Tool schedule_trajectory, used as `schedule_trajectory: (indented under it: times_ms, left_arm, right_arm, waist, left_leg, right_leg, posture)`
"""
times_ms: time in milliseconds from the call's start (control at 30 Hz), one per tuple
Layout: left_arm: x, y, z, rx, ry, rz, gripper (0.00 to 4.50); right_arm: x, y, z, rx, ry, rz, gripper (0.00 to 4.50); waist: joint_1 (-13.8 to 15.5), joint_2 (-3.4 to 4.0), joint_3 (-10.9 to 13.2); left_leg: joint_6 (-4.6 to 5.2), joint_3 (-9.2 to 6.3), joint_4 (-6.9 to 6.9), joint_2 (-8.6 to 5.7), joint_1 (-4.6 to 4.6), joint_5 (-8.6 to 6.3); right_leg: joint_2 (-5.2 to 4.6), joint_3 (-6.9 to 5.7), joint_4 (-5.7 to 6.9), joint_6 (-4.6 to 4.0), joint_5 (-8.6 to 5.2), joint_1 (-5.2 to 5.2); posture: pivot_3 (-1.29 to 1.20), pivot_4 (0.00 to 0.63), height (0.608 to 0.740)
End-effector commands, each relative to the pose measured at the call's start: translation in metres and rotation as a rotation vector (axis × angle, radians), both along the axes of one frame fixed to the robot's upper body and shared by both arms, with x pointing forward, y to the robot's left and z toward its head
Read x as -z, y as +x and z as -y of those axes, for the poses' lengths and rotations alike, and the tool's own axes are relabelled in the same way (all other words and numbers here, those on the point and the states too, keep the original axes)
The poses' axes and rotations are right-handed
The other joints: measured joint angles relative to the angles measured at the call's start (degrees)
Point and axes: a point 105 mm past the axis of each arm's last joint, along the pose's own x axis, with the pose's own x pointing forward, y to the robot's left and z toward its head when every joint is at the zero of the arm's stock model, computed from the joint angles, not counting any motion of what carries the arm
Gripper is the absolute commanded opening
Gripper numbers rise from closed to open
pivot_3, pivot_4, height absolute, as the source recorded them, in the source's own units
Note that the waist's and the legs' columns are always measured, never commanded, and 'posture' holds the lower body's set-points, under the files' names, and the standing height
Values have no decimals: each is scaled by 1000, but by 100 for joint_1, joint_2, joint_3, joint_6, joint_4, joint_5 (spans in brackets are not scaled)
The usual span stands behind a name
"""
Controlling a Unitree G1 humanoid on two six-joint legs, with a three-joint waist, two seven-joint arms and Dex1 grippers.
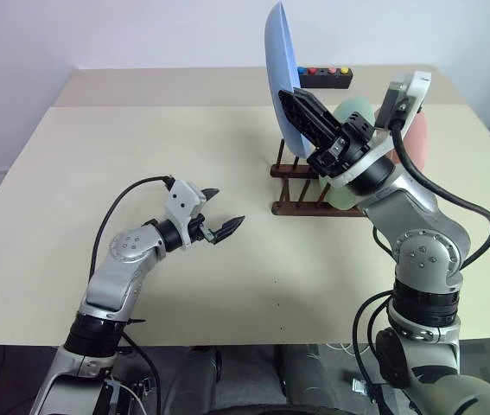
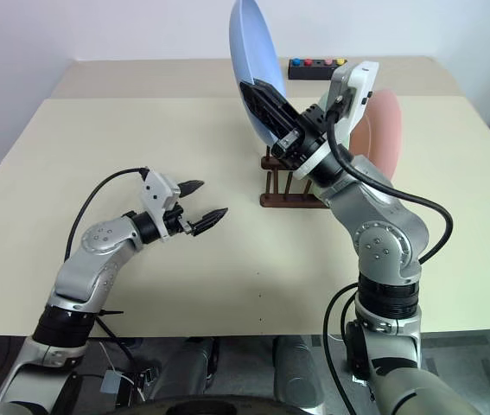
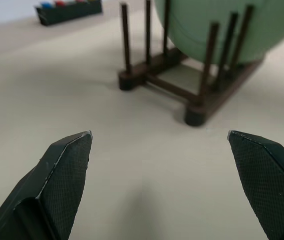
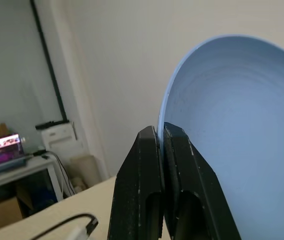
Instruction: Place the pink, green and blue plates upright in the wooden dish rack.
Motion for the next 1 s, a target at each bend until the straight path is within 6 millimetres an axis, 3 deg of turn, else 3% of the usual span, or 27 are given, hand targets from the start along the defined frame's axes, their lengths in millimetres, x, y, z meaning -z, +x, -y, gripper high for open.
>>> schedule_trajectory:
  times_ms: [33, 500, 1000]
  left_arm:
    - [-14, -3, 3, 14, -2, 68, 4444]
    - [-17, -1, 2, 5, 6, 85, 4444]
    - [-18, 0, 1, -8, 13, 98, 4444]
  right_arm:
    - [-2, -3, 1, -8, 44, -9, 0]
    - [23, 12, 5, 15, 94, -149, 0]
    - [35, 16, 7, 23, 107, -203, 0]
  waist:
    - [0, 0, 0]
    - [-2, 1, 0]
    - [0, 2, -1]
  left_leg:
    - [0, 0, 1, 0, 0, 0]
    - [0, 0, -1, 0, 0, 0]
    - [0, 0, 1, 0, 0, 0]
  right_leg:
    - [0, 0, 0, 0, 0, 0]
    - [0, 0, 0, 0, 0, 0]
    - [0, 0, 0, 0, 0, 2]
  posture:
    - [0, 150, 740]
    - [0, 150, 740]
    - [0, 150, 740]
